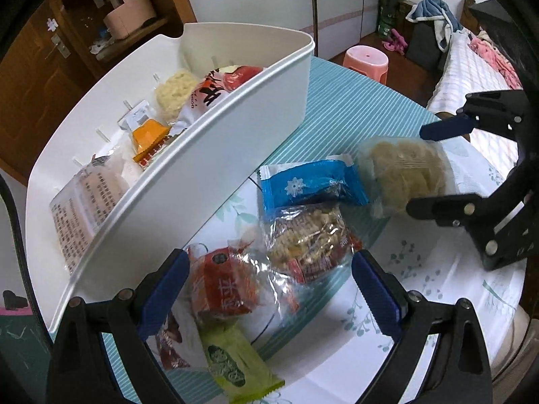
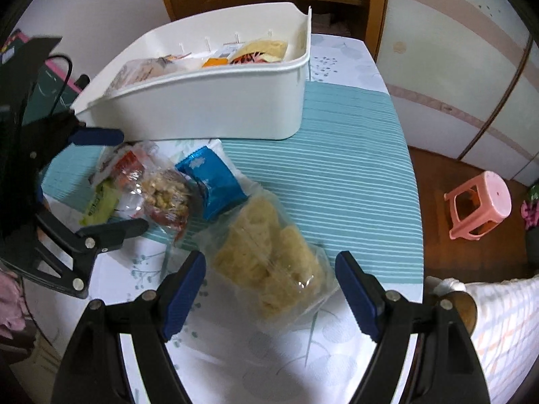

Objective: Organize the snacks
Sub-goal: 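Grasp the second puffs bag with right tool while left tool grasps the red-printed peanut bag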

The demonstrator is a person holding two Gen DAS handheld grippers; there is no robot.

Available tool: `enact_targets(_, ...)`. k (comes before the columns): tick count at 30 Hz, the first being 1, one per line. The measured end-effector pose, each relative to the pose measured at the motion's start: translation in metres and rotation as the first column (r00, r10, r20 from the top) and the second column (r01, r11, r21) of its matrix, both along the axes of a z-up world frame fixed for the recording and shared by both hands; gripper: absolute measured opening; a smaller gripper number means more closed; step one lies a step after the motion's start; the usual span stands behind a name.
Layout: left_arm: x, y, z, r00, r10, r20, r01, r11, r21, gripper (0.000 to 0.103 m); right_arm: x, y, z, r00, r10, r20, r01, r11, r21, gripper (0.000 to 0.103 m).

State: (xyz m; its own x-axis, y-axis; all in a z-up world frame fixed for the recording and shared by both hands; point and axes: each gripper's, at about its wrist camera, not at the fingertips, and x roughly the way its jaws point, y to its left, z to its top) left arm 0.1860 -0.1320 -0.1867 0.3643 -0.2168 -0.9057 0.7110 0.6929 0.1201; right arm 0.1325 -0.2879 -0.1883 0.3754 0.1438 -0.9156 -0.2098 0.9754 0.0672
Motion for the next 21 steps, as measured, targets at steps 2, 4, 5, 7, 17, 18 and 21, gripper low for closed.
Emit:
enact_targets(2, 0.002, -0.002, -0.003, 1.0, 0.003, -0.008, -0.003, 1.0, -0.003, 0.097, 0.003, 0.001, -0.007, 1.0, -0.002, -0.019, 0.003, 1.0, 0.007, 0.08)
enact_targets(4, 0.006, -0.003, -0.006, 1.0, 0.006, -0.02, -0.006, 1.0, -0.011, 0.097, 0.005, 0.002, -0.014, 0.999, 0.0, -0.037, 0.0, 1.0, 0.002, 0.08)
enact_targets(5, 0.007, -0.004, -0.007, 1.0, 0.008, -0.025, -0.008, 1.0, -0.014, 0.097, 0.004, 0.004, -0.015, 1.0, 0.008, -0.024, -0.008, 1.0, -0.009, 0.08)
enact_targets(7, 0.01, -0.006, -0.01, 1.0, 0.012, -0.023, -0.012, 1.0, -0.011, 0.097, 0.001, 0.007, -0.016, 1.0, 0.021, -0.014, -0.021, 0.999, -0.027, 0.078)
enact_targets(17, 0.014, -0.016, -0.016, 0.998, -0.05, -0.042, 0.05, 0.999, 0.008, 0.099, -0.002, 0.002, -0.011, 1.0, 0.008, -0.009, -0.008, 1.0, -0.015, 0.061)
enact_targets(18, 0.015, -0.017, -0.017, 0.998, -0.054, -0.041, 0.055, 0.998, 0.016, 0.101, -0.003, 0.002, -0.011, 1.0, 0.009, -0.011, -0.009, 1.0, -0.016, 0.061)
enact_targets(21, 0.014, -0.023, -0.022, 0.997, -0.068, -0.037, 0.07, 0.997, 0.039, 0.103, -0.003, 0.002, -0.011, 1.0, 0.007, -0.019, -0.007, 1.0, -0.012, 0.061)
